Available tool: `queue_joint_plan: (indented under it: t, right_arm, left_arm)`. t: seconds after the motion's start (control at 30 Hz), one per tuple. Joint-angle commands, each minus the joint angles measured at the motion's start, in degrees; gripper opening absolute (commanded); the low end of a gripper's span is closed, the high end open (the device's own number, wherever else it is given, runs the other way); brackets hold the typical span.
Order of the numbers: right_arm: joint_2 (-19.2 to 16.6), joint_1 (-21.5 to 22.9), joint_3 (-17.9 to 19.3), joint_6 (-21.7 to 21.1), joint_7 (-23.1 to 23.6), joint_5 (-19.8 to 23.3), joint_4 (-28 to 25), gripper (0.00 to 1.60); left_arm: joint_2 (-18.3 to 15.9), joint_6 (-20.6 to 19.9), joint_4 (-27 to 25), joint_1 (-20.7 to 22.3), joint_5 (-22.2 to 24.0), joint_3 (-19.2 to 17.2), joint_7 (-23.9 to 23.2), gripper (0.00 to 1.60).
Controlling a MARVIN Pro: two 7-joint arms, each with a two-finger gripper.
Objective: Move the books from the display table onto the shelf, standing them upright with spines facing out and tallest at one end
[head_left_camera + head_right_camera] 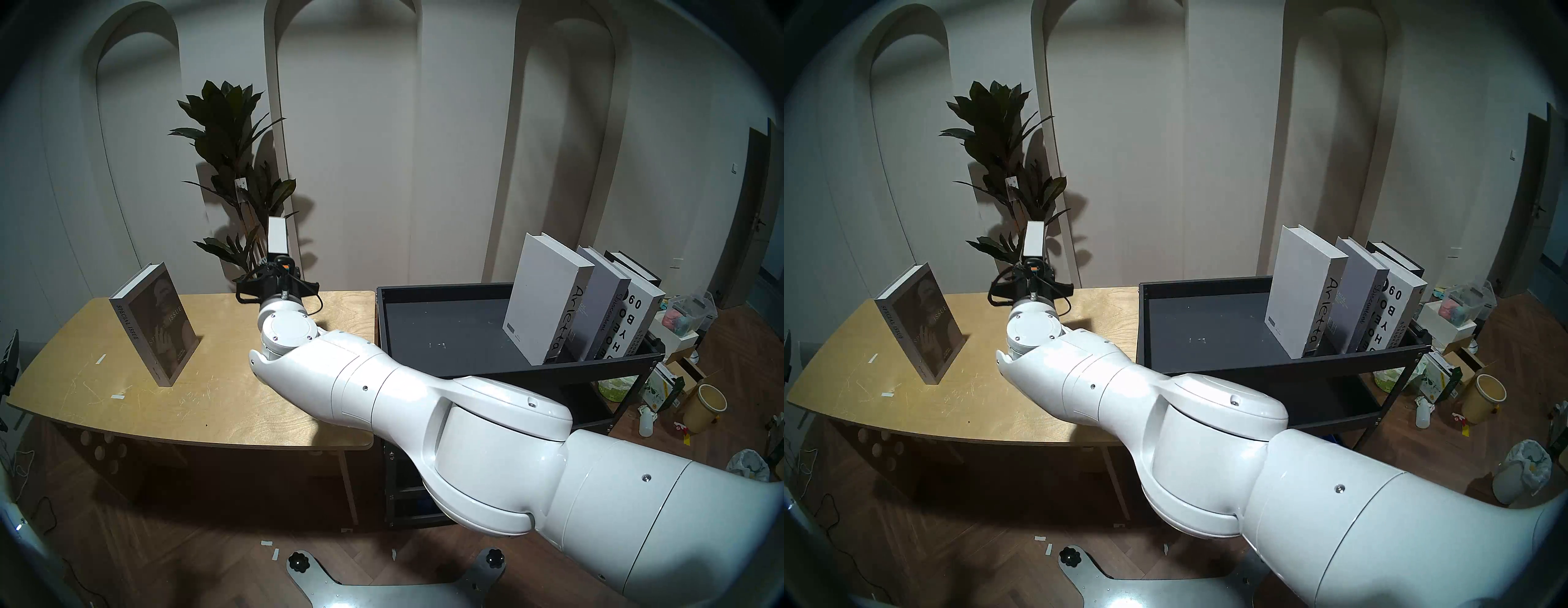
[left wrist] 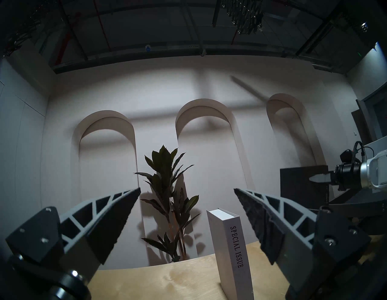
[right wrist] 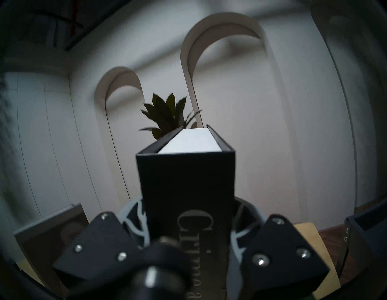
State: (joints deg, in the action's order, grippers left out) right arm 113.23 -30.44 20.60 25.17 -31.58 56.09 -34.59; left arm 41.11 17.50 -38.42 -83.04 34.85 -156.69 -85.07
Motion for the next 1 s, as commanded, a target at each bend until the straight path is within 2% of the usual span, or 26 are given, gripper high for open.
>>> queue_joint_plan:
  t: [0.0, 0.5, 0.97]
  right_arm:
    - [-4.2, 6.1, 1.9, 4.9, -1.9, -2.7, -6.6, 0.00]
    - [-15.8, 10.0, 3.5, 3.7, -5.6, -7.0, -11.8, 0.00]
    - [-25.4, 16.0, 7.5, -0.1, -4.9, -6.9, -16.3, 0.00]
  left_arm:
    - [-0.6, -0.1, -1.3, 0.1, 0.3, -0.1, 0.1, 1.60]
    - [-0.3, -0.6, -1.4, -0.1, 0.2, -0.2, 0.1, 1.60]
    - [-0.2, -1.0, -1.4, 0.0, 0.2, -0.3, 0.1, 1.60]
